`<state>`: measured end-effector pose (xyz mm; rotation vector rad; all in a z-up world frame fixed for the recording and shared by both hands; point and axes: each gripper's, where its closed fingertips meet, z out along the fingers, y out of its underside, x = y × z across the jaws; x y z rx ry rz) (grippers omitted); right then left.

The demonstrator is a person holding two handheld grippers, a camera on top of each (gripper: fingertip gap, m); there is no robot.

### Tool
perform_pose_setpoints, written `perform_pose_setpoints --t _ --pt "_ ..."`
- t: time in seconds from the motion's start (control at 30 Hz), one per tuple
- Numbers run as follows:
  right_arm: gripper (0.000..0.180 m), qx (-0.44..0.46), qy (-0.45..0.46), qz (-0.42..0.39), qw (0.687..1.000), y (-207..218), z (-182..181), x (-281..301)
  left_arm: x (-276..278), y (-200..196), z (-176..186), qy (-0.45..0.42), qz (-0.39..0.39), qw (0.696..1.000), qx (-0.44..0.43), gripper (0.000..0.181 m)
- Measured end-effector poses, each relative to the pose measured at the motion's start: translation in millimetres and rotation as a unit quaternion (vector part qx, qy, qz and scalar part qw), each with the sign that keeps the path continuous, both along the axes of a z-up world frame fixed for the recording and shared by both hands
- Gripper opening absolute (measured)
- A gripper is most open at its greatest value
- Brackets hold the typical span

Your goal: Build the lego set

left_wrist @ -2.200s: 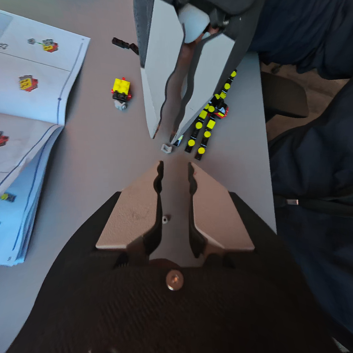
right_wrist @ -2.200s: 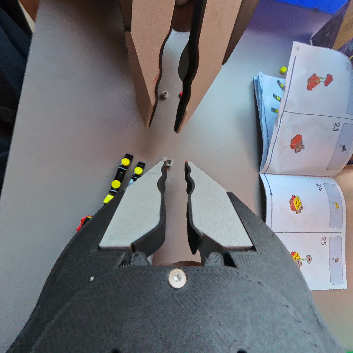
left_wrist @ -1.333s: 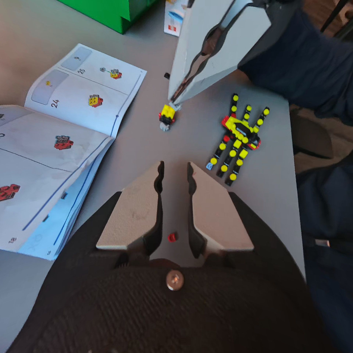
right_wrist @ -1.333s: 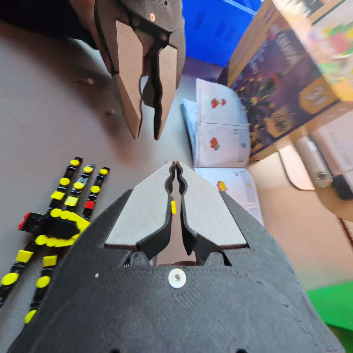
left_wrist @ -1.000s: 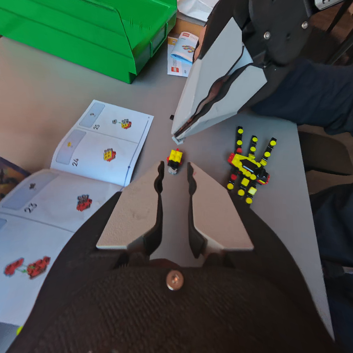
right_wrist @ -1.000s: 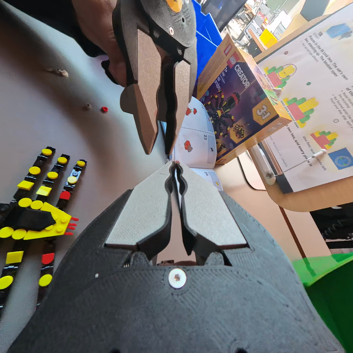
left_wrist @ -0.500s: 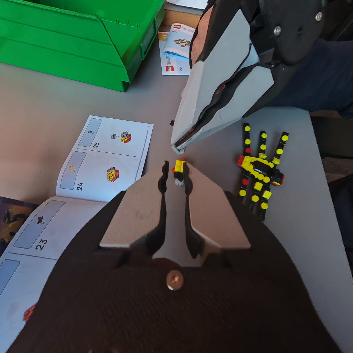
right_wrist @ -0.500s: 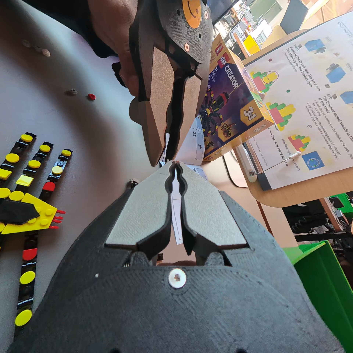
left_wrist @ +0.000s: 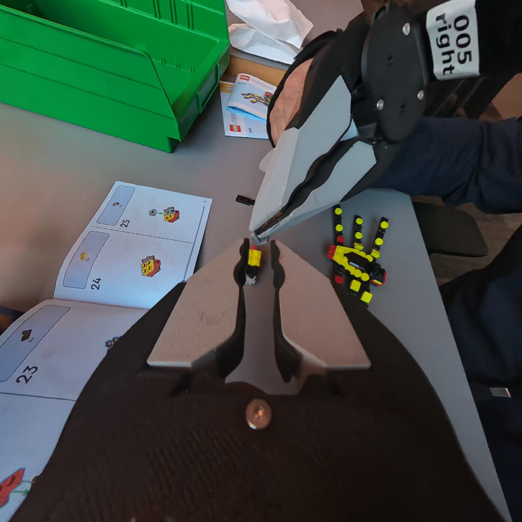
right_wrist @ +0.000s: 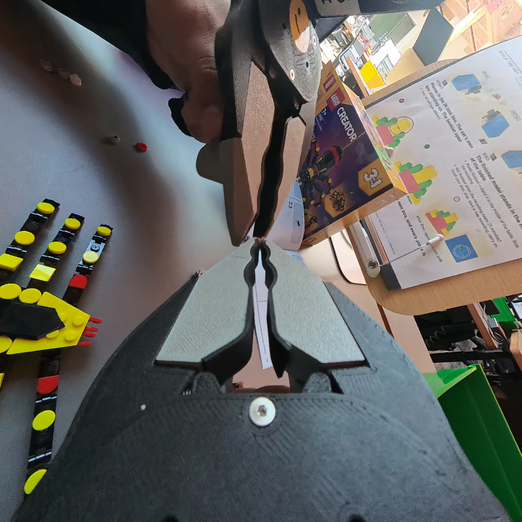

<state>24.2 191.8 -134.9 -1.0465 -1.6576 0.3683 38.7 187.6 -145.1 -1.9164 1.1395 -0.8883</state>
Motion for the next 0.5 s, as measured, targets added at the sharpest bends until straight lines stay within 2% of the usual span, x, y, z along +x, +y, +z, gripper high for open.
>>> perform_pose_setpoints --t 0.27,0.5 --pt "0.0 -0.008 0.008 -0.002 1.0 0 2 0 0 0 4 -0.04 0.002 0.999 -0.035 0.007" --pt "0.0 -0.044 0.015 0.006 0.999 1 3 3 -3 4 -7 -0.002 0.006 1.0 -0.005 0.005"
